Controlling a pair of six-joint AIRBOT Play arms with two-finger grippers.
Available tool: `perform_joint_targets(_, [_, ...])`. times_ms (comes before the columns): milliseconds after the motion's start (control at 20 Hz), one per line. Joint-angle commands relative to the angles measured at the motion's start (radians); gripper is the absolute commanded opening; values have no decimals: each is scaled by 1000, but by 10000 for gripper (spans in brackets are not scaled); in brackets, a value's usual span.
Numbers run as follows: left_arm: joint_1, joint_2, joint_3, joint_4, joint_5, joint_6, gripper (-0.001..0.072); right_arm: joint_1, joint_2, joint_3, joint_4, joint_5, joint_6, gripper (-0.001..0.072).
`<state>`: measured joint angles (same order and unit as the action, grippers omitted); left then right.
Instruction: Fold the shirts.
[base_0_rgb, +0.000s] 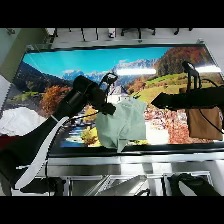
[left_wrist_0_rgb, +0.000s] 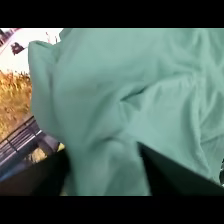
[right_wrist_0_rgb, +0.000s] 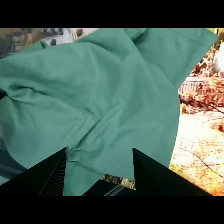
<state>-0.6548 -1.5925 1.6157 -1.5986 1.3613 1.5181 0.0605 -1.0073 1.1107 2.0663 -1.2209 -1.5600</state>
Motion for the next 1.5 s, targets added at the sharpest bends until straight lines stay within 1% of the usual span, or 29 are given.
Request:
perform_joint_targets(0, [67, -27, 35, 1, 166, -3, 667, -60, -68, 1, -33, -54, -1, 464])
perform_joint_targets(100, [164, 6, 27, -10, 249, 3, 667, -136, -100, -9, -42, -96, -18, 463])
perform_joint_targets(150, [212, 45, -28, -57, 240, 3, 667, -172, -108, -35, -42, -100, -28, 463])
perform_joint_targets(200, [261, 98, -120, -146, 201, 3, 667, -199, -114, -77, -36, -97, -46, 463])
perform_joint_targets(300, [331, 213, -356, -347, 66, 31, 667, -226, -123, -190, 9, -60, -97, 463])
perform_joint_targets(400, [340, 308, -601, -478, -67, 57, 667, -227, -145, -327, 95, 29, -153, 463])
perform_joint_targets(500, [294, 362, -785, -575, -181, 70, 667, -221, -199, -409, 188, 83, -228, 463])
perform_joint_targets(600, [200, 380, -882, -653, -291, 71, 668, -204, -274, -422, 201, 97, -252, 463])
perform_joint_targets(700, [79, 376, -899, -701, -401, 71, 667, -173, -340, -422, 222, 114, -287, 463])
perform_joint_targets(800, [-29, 346, -874, -712, -510, 50, 667, -139, -393, -421, 258, 132, -315, 463])
perform_joint_targets(900, [-93, 280, -822, -701, -519, 43, 667, -104, -423, -420, 287, 151, -330, 463])
perform_joint_targets(1050, [-127, 166, -746, -697, -473, 43, 666, -57, -444, -420, 295, 185, -330, 461])
perform_joint_targets(1100, [-126, 134, -724, -697, -445, 43, 663, -44, -450, -420, 297, 193, -330, 405])
perform_joint_targets(1150, [-126, 111, -708, -696, -415, 43, 502, -33, -452, -420, 303, 196, -342, 256])
perform_joint_targets(1200, [-123, 97, -695, -689, -391, 44, 140, -26, -451, -419, 308, 198, -360, 140])
perform_joint_targets(1250, [-123, 93, -686, -663, -380, 44, 11, -26, -451, -415, 321, 197, -375, 43])
perform_joint_targets(1300, [-118, 100, -679, -636, -381, 42, 11, -28, -447, -405, 332, 189, -382, 23])
perform_joint_targets(1400, [-84, 137, -663, -583, -391, 18, 10, -32, -419, -357, 336, 155, -382, 23])
perform_joint_targets(1450, [-56, 173, -644, -531, -383, 2, 10, -40, -388, -313, 348, 118, -381, 23])
